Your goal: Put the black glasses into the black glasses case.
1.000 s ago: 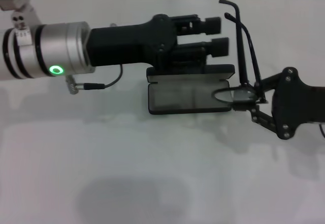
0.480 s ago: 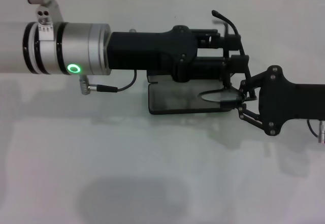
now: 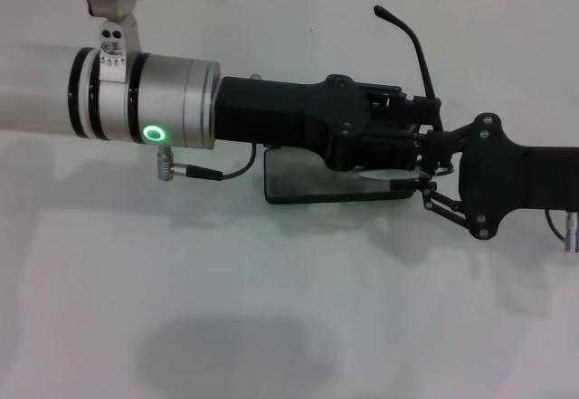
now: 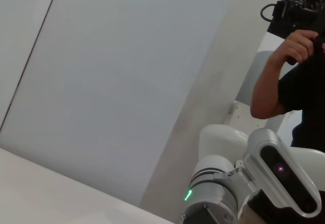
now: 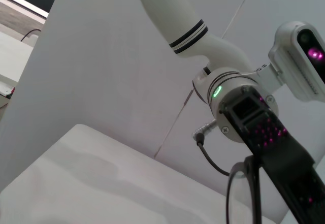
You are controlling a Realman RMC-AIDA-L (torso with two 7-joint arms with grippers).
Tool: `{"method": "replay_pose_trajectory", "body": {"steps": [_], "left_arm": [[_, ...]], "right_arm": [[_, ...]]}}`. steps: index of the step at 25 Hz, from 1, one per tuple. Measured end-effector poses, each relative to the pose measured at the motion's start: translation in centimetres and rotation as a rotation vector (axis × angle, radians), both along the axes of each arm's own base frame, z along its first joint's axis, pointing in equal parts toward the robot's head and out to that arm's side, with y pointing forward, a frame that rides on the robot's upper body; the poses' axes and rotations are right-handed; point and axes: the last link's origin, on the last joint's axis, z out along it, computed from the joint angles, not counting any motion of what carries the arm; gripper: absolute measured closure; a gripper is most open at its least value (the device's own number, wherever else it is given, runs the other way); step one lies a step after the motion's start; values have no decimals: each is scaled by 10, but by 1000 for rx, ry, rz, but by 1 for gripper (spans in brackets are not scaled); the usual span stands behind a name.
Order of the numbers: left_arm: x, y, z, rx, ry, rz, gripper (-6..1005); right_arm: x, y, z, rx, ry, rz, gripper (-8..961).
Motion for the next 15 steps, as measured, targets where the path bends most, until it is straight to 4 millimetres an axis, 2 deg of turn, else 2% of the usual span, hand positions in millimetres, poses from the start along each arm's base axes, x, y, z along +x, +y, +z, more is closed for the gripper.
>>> {"method": "replay_pose_trajectory", "body": {"steps": [9, 15], "left_arm": [[2, 1, 2, -20, 13, 4, 386], [-5, 9, 16, 14, -8, 40, 387]], "right_arm": [[6, -6, 0, 8, -8, 18, 841], [12, -26, 10, 12, 18, 99, 841]]}}
